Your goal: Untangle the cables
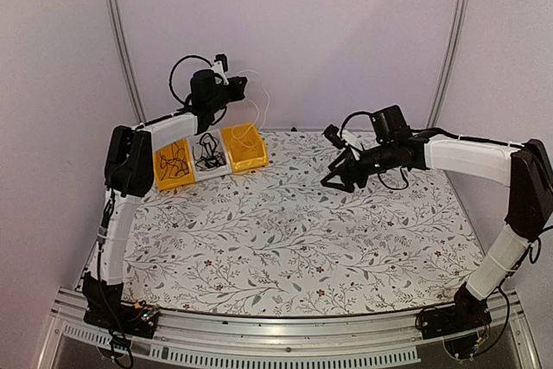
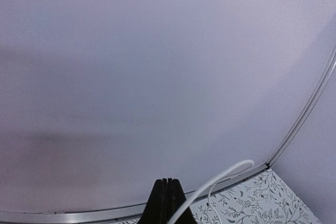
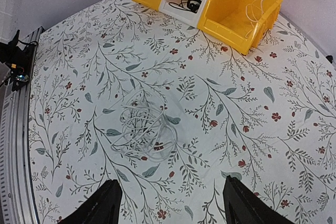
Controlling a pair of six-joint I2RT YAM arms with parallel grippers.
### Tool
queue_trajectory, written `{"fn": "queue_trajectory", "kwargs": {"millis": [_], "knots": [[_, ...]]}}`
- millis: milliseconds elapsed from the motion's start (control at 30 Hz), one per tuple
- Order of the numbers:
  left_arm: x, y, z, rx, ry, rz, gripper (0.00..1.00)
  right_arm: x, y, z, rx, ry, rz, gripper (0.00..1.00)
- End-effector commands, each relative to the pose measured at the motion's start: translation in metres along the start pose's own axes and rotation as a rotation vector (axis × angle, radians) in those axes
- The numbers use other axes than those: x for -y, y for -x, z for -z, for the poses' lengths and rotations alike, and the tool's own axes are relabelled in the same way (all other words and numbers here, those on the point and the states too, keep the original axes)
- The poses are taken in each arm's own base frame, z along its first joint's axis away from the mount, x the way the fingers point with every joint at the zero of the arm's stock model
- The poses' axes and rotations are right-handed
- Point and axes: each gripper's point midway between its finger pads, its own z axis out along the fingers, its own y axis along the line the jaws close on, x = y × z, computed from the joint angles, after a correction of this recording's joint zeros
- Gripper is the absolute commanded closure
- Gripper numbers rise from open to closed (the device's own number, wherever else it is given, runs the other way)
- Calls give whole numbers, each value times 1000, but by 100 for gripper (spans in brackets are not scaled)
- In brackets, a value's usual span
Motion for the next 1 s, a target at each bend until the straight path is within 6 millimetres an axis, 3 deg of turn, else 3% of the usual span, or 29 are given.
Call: {"fn": "queue_trajectory", "kwargs": {"millis": [0,133,233,533,833,967], "knots": [[-1,-30,-12,-31,-52,63,100,-6,-17,2,-28,14,-41,30],[-19,-64,-2,-100,-29,40,100,-8,-20,5,-33,9,-43,29],[-31,-74,14,-119,-8,29,100,-8,-19,6,-32,0,-37,30],[-61,-67,45,-155,64,-49,100,-11,-20,5,-19,24,-56,30],[-64,-52,62,-297,202,-194,100,-15,-27,6,-28,26,-61,30],[-91,-73,87,-476,412,-225,100,-15,-26,8,-21,19,-55,29]]}}
